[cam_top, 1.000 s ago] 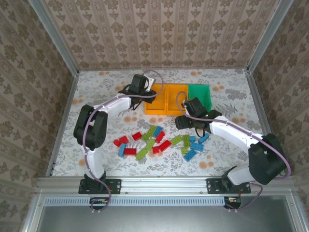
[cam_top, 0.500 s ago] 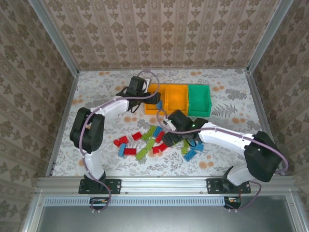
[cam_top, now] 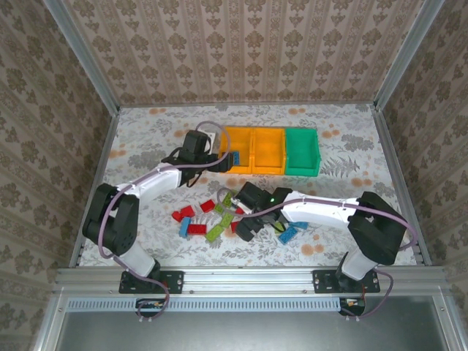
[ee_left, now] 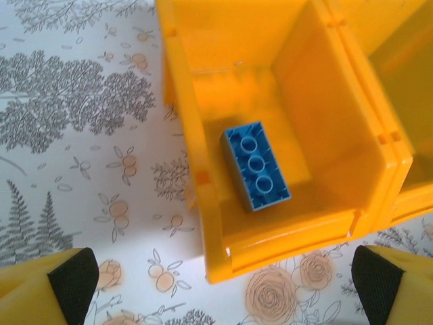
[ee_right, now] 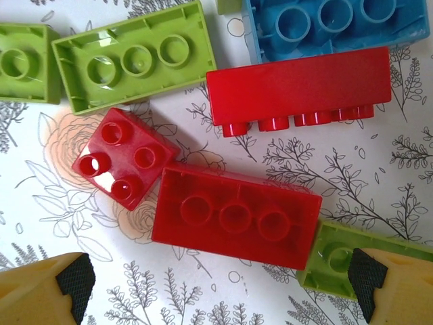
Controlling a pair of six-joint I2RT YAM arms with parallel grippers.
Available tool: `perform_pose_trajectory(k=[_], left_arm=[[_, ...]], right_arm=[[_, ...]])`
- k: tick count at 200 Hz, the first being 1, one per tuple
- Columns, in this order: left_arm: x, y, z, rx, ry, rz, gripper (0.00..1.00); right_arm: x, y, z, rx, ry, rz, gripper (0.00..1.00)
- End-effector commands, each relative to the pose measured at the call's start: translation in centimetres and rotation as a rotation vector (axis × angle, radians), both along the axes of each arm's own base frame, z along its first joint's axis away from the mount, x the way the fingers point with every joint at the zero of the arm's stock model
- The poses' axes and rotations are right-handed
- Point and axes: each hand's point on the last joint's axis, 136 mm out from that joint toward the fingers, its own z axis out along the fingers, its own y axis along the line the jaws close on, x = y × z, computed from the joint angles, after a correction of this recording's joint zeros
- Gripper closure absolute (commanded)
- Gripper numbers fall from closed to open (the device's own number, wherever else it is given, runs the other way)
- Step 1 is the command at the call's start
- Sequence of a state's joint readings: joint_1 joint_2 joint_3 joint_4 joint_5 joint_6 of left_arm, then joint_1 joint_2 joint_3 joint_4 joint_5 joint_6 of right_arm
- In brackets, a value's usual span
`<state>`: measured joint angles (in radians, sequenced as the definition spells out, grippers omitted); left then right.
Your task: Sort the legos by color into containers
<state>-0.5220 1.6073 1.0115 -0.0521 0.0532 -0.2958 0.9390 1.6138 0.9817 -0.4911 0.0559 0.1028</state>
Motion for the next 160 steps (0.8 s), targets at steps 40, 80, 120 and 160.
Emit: perform_pose_trajectory(k=[40,80,120,160], left_arm=[[-0.9,1.6,-0.3,0.007,0.008,0.059,0.0],[-1.1,1.9,-0.9,0.016,0.021,0.069,0.0],[-1.1,2.1,-1.1,0.019,0.025,0.075,0.0],[-1.3,2.3,-1.3,0.022,0.03,0.077,0.0]], right_arm=[[1.1,0.3,-0.9,-0.061,-0.013,-0.017,0.01],[1.4,-0.1,-1.8,-0.113,-0.013,-0.012,0.04],[1.8,0.1,-2.2,-0.128,-0.015,-0.013,0.13],[1.5,0.0,-2.8,-0.151,0.012,-0.009,0.26]])
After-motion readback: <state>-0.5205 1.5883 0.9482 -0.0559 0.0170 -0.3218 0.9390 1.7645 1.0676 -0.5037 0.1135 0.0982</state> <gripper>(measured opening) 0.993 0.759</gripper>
